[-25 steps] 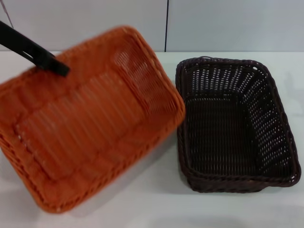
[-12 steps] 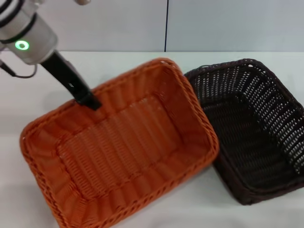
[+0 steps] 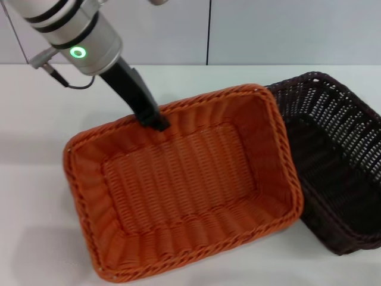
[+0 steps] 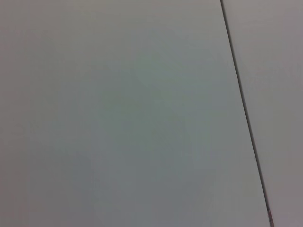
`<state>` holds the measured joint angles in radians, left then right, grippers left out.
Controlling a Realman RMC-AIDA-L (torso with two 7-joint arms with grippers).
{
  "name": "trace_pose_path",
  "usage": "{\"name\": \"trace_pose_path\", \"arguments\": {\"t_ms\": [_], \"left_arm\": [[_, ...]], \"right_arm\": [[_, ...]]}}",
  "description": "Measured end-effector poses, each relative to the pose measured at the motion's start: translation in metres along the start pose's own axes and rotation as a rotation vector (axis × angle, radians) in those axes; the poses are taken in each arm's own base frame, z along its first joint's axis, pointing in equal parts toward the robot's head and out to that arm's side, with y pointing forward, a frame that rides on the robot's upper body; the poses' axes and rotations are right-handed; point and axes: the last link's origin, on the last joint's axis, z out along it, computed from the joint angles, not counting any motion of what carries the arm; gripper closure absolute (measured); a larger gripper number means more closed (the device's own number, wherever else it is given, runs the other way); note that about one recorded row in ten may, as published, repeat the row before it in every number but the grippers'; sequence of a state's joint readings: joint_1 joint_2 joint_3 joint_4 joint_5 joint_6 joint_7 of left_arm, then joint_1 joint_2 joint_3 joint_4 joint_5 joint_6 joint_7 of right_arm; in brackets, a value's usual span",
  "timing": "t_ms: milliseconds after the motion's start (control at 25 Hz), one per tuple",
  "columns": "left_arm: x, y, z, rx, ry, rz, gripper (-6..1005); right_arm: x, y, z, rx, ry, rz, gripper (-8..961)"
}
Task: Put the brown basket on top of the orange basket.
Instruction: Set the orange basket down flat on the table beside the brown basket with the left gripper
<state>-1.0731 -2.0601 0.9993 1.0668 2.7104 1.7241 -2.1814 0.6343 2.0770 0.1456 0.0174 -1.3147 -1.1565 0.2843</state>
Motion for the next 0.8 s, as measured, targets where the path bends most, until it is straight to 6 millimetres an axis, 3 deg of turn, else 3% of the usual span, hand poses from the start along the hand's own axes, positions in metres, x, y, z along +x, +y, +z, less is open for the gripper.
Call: {"name": "trace_pose_path", "arguments": {"t_ms": [360,800], "left_arm": [[0.012,0.012,0.019,-0.082,-0.034,0.054,839],[0.024,0.023,0.020,-0.149,0.059,0.108,837]], "right_arm": [[0.000,-0.003,-0.001,0.016,-0.002,0.006,328],[0.000,-0.003,0.000,0.018,-0.003,0.005,327]]}}
